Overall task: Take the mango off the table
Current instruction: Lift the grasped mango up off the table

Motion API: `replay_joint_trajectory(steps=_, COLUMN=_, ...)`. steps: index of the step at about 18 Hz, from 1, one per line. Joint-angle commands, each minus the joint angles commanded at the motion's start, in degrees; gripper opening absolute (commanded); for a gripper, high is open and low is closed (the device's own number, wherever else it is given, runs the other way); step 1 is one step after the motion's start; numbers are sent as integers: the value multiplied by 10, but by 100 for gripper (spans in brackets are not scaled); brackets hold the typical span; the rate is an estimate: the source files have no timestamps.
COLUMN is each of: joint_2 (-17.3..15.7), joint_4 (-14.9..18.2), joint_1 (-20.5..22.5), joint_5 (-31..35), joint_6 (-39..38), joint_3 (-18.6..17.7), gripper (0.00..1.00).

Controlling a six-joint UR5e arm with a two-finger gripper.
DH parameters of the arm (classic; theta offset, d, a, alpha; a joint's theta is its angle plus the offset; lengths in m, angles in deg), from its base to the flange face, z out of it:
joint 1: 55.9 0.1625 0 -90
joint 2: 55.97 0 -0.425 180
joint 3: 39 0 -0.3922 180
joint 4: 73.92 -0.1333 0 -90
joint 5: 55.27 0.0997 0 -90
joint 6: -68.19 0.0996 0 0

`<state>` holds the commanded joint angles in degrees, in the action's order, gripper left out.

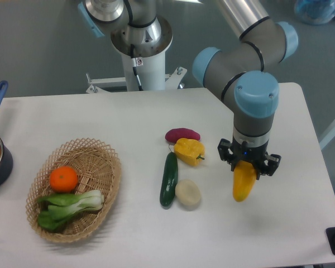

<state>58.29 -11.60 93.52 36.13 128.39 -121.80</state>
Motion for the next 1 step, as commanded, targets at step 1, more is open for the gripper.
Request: replay_joint_trajectory(steps=1, joint_2=0, joint_4=0, joint_1=0, joint_5=1, joint_6=0, joint_3=-1, gripper=66)
